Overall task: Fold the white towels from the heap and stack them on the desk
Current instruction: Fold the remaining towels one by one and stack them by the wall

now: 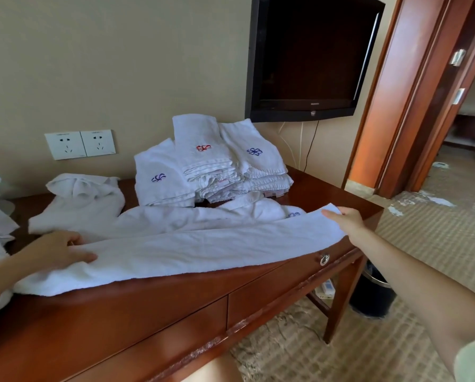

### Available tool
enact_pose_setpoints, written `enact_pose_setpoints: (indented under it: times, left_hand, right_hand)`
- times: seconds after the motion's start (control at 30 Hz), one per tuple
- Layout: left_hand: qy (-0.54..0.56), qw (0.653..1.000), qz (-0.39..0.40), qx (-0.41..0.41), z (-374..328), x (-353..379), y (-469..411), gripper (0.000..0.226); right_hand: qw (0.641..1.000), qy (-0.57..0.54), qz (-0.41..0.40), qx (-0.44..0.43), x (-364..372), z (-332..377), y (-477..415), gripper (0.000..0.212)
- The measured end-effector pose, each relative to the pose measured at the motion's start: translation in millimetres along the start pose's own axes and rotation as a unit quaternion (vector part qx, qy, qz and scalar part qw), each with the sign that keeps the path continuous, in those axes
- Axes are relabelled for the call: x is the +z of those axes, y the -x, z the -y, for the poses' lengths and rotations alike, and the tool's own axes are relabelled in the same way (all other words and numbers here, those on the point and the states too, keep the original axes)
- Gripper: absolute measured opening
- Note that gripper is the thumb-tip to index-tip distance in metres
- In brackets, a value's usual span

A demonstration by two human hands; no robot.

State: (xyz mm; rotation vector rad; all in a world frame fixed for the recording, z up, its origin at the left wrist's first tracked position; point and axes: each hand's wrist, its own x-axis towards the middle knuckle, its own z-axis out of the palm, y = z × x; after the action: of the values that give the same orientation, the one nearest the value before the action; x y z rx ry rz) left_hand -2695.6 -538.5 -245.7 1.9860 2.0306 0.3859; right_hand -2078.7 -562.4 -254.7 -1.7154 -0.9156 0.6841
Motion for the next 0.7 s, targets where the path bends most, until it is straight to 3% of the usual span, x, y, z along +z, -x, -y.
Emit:
enact_pose_setpoints:
  times: [0.07, 0.17, 0.27, 0.33, 0.47, 0.57, 0.7]
  left_hand:
    - [-0.007, 1.000, 0.015, -0.002, 3, 0, -1, 0.035]
    - [-0.030, 1.000, 0.009, 0.003, 2, -2, 1, 0.035]
    - [-0.122, 0.991, -0.025, 0.038, -8, -4, 7, 0.047]
    - [-0.176, 0.979, -0.049, 0.089, -18, -3, 11, 0.053]
    - [-0.224, 0.969, 0.016, 0.107, -36, 2, 20, 0.050]
    - [-0.186, 0.980, 0.043, 0.059, -40, -2, 26, 0.044]
    - [-0.136, 0.983, 0.123, 0.026, -37, -11, 31, 0.046]
  right_hand:
    - [0.996, 0.084, 0.027, 0.018, 3, -6, -6, 0.017]
    - [0.975, 0.218, 0.039, 0.004, 6, -4, -11, 0.038]
    - [0.948, 0.314, 0.056, 0.015, 9, 8, -9, 0.047]
    - [0.933, 0.349, 0.073, 0.051, 11, 15, -7, 0.045]
    - [0.921, 0.366, 0.110, 0.074, 6, 23, -2, 0.048]
    - [0.938, 0.341, 0.038, 0.046, -16, 21, -4, 0.067]
    - [0.930, 0.356, -0.089, 0.029, -36, 16, -8, 0.059]
